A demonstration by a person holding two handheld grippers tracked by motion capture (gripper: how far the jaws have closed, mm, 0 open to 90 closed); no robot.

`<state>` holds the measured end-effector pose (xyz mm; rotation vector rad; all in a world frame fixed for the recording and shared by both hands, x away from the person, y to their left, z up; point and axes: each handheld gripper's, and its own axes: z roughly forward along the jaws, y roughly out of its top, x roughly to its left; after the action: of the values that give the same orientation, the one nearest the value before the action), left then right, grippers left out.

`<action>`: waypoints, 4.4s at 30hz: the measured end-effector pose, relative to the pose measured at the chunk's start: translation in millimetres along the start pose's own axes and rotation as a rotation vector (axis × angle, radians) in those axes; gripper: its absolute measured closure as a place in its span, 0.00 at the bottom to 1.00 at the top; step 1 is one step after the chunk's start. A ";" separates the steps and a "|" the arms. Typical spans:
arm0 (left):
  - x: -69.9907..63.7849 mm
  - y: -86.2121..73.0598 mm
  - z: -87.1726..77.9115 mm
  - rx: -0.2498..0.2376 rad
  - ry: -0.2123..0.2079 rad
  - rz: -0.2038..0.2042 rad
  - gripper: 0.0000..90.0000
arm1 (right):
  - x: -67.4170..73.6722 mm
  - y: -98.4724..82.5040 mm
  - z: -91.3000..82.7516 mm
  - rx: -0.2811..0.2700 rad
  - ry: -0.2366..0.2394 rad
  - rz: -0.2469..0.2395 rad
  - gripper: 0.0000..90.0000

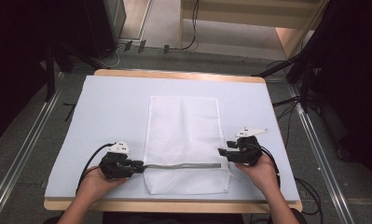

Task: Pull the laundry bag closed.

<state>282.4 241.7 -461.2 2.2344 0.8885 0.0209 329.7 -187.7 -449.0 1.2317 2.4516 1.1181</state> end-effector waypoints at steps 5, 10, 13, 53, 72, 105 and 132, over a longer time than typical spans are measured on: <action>3.2 1.4 0.2 0.006 -0.012 -0.021 0.91 | 3.0 1.3 -1.5 -0.018 0.015 -0.008 0.55; 7.3 4.1 -2.6 0.027 -0.042 -0.051 0.92 | 3.5 1.8 -0.6 -0.015 0.021 -0.015 0.56; 11.1 3.5 -12.2 -0.020 -0.062 -0.084 0.91 | 5.6 2.2 -0.8 -0.017 0.025 -0.017 0.56; -2.6 41.2 -21.0 -0.026 -0.076 -0.072 0.91 | 41.6 2.2 10.1 0.018 0.105 -0.108 0.61; -10.0 71.3 -11.6 0.005 -0.098 -0.042 0.91 | 47.7 -2.3 9.3 0.028 0.135 -0.102 0.72; -2.9 54.0 -7.0 0.023 -0.084 -0.081 0.90 | 49.1 -3.2 6.2 0.025 0.140 -0.113 0.74; 15.1 17.6 -18.5 -0.051 -0.097 -0.138 0.96 | 131.6 34.0 54.5 0.045 0.292 -0.172 0.74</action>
<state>299.4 253.4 -439.9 2.1044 0.9760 -0.1262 291.2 -46.6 -442.0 0.8998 2.7461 1.2779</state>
